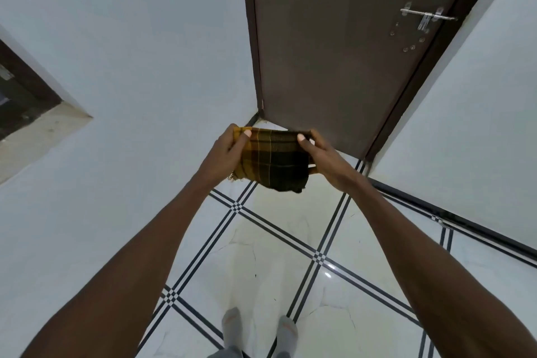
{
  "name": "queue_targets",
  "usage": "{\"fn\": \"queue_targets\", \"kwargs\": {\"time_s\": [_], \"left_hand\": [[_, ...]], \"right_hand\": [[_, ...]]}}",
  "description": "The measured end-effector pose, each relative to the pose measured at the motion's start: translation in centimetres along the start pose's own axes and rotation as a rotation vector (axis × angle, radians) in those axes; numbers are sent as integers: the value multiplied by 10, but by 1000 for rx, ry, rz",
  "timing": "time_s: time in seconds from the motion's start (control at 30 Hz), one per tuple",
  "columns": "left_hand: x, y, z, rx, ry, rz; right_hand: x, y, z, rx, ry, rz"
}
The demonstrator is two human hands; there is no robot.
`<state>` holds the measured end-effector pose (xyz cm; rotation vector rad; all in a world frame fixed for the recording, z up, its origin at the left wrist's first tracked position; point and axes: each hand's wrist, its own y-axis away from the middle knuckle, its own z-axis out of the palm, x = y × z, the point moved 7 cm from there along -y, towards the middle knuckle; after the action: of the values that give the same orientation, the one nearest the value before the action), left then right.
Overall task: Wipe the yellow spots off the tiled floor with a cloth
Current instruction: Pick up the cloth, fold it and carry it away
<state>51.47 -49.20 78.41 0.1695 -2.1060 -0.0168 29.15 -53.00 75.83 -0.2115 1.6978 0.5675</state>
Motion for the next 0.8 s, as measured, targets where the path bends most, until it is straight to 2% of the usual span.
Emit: {"fn": "queue_targets", "kwargs": {"time_s": [0.13, 0.27, 0.33, 0.43, 0.5, 0.63, 0.7, 0.8], "left_hand": [[-44, 4, 17, -25, -137, -142], [-75, 4, 23, -60, 35, -380], [-77, 4, 18, -43, 141, -449], [-64, -1, 6, -23, 269, -387], [-50, -3, -1, -40, 318, -287], [-24, 0, -14, -73, 197, -111], [-19, 2, -16, -72, 157, -82], [-19, 7, -17, -55, 55, -64]], "right_hand": [[31, -3, 11, 28, 117, 121], [47, -4, 9, 33, -13, 266], [46, -5, 7, 14, -95, 278], [30, -6, 3, -30, -162, 202], [16, -5, 2, -52, -105, 123], [-8, -7, 1, -8, 300, -9], [-21, -9, 4, 42, 521, -76], [-33, -10, 8, 120, 703, -195]]}}
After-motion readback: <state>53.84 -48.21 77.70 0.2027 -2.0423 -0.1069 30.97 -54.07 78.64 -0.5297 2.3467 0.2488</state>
